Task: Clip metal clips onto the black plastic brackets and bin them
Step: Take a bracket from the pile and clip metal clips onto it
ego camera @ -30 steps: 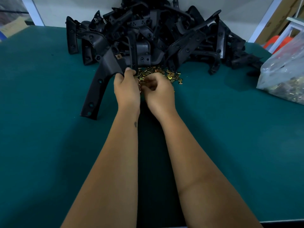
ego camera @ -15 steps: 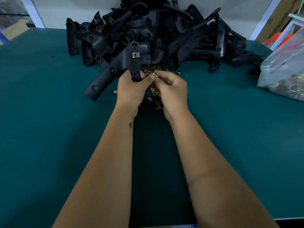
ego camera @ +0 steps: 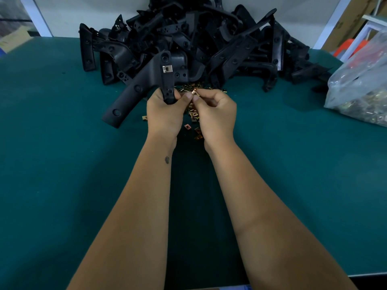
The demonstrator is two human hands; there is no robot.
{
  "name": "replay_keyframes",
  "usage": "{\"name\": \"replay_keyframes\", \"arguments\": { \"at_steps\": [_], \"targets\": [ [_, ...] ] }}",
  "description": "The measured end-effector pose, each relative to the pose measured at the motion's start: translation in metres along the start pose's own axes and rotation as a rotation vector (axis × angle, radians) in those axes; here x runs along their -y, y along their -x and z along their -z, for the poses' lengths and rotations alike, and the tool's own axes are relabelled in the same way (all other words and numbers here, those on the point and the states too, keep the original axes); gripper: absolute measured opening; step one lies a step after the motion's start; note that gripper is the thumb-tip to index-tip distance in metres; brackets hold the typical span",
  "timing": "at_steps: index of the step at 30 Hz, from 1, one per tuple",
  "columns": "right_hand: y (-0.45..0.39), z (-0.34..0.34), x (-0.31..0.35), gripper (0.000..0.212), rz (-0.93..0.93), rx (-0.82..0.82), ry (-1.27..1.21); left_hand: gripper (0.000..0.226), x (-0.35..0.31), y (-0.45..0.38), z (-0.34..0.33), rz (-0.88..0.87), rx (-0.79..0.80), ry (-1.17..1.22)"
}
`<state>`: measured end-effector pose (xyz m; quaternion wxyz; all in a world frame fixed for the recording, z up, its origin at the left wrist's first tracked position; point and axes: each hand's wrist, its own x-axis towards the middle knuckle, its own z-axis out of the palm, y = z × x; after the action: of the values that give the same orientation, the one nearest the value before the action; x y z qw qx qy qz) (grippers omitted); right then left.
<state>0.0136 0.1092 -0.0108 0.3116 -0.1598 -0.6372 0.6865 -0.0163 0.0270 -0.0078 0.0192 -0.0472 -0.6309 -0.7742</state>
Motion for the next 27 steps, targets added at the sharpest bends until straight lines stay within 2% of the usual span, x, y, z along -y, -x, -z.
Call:
{"name": "replay_keyframes", "arguments": {
  "at_steps": [4,10,14,17,20,27],
  "targets": [
    [0.001,-0.001,0.001,0.015,0.006,-0.012,0.023,0.029,0.001,0.001,-0.002,0.008,-0.02,-0.017],
    [-0.004,0.008,0.004,0.016,-0.073,-0.108,-0.108,0.023,0.002,-0.002,-0.001,0.104,0.021,-0.03],
    [-0.004,0.008,0.007,0.019,-0.073,-0.066,-0.146,0.012,0.001,0.001,-0.003,0.067,0.055,-0.15],
    [-0.004,0.007,0.007,0.021,-0.091,-0.051,-0.18,0.011,-0.003,0.003,-0.006,0.137,0.029,-0.036],
    [-0.004,0.008,0.008,0.022,-0.114,-0.042,-0.225,0.019,-0.006,0.002,-0.005,0.158,-0.02,0.015],
    [-0.004,0.01,0.009,0.02,-0.13,0.022,-0.254,0.009,-0.005,0.003,-0.003,0.168,0.114,-0.049]
  ]
}}
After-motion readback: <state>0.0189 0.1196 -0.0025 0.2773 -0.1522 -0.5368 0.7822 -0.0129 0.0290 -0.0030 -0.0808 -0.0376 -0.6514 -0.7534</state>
